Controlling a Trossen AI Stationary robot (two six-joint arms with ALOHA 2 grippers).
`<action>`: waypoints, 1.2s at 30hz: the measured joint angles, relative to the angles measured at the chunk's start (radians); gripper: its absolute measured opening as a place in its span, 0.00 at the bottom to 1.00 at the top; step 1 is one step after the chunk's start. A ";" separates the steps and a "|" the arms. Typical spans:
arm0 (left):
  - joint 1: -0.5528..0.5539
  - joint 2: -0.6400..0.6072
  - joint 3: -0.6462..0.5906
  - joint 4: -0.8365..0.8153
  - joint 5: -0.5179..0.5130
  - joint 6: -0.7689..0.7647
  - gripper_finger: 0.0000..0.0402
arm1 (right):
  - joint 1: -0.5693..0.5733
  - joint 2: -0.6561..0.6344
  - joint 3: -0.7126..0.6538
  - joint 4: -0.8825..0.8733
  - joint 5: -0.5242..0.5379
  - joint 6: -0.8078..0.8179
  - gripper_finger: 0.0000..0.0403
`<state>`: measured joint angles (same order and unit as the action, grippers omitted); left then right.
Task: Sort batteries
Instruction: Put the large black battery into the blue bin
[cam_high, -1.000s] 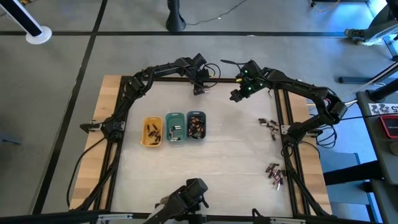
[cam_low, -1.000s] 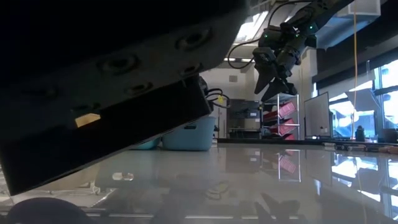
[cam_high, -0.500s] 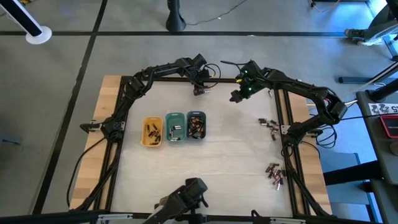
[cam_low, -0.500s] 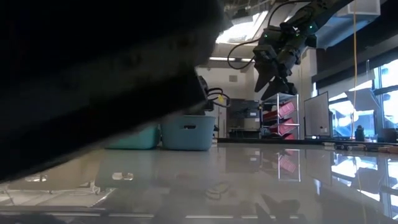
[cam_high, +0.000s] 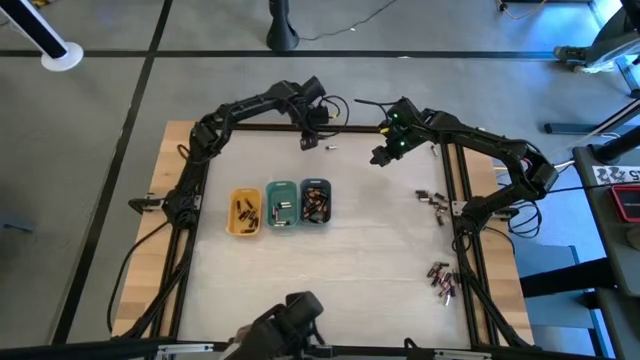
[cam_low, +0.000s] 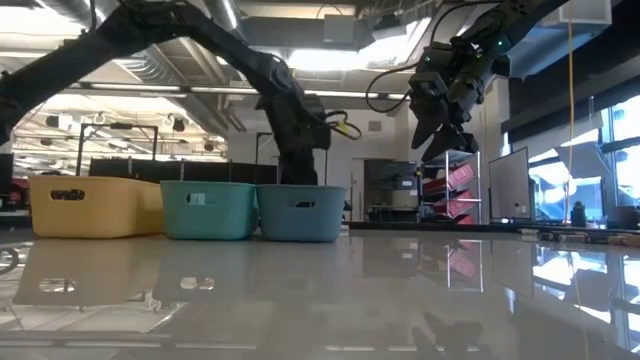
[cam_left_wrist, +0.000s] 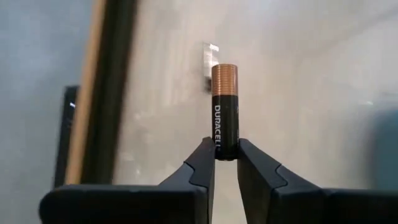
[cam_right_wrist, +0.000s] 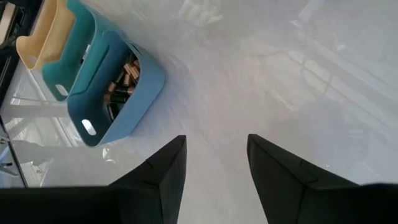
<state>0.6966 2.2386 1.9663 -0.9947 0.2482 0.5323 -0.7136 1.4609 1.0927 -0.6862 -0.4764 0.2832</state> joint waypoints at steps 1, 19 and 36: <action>-0.003 -0.015 0.000 -0.032 0.015 0.001 0.10 | 0.000 0.000 0.000 0.001 0.005 -0.001 0.43; -0.129 -0.268 -0.261 -0.167 0.210 -0.081 0.08 | 0.000 0.000 0.000 0.008 0.022 -0.029 0.43; -0.344 -0.311 -0.487 0.133 0.137 -0.372 0.14 | 0.000 0.000 0.000 -0.035 -0.021 -0.139 0.43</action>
<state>0.3528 1.9278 1.4792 -0.8621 0.3851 0.1600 -0.7136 1.4605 1.0927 -0.7212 -0.4976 0.1446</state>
